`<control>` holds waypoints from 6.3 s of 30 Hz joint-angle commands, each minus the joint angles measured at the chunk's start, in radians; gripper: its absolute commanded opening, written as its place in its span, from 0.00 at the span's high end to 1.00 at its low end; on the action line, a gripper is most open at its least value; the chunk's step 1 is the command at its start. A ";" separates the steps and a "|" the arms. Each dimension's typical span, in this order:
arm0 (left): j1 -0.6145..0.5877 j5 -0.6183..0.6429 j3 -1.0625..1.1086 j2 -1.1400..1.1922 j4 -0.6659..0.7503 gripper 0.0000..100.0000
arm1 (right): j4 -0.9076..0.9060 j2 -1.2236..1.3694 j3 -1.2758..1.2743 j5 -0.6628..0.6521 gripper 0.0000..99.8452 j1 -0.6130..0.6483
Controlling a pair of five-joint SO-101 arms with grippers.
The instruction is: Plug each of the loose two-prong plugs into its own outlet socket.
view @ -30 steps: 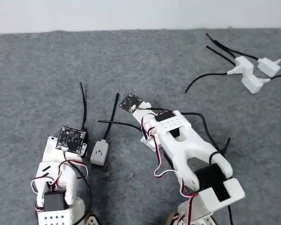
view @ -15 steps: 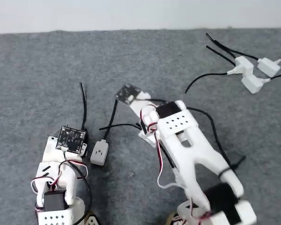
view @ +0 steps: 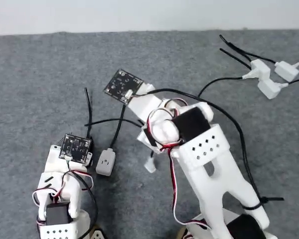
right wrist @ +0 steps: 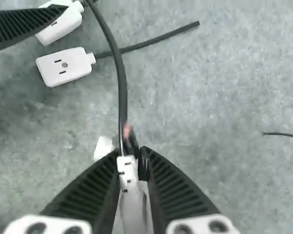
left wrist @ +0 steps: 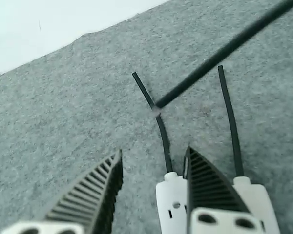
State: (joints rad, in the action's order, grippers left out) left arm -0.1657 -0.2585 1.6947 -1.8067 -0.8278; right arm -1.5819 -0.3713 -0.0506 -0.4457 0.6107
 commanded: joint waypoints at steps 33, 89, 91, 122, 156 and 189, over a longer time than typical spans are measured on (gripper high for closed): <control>0.003 -0.011 -0.013 -0.014 0.026 0.80 | 0.719 -0.042 -0.862 -0.044 0.76 -0.165; 0.008 -0.011 -0.013 -0.014 0.031 0.80 | 0.547 -0.054 -0.801 -0.014 0.68 -0.185; 0.008 -0.011 -0.013 -0.014 0.031 0.80 | 0.498 -0.054 -0.740 -0.012 0.68 -0.185; 0.002 -0.012 -0.013 -0.014 0.031 0.80 | -0.206 -0.053 0.338 -0.037 0.68 -0.407; 0.000 -0.012 -0.012 -0.014 0.028 0.80 | -0.150 -0.054 -0.276 -0.031 0.68 -0.848; 0.002 -0.012 -0.012 -0.014 0.026 0.80 | 0.535 -0.053 -0.865 0.456 0.78 -1.374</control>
State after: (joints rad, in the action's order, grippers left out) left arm -0.1657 -0.2585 1.6947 -1.8067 -0.8278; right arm -1.1262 -0.3959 -0.8976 -0.0023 -0.7549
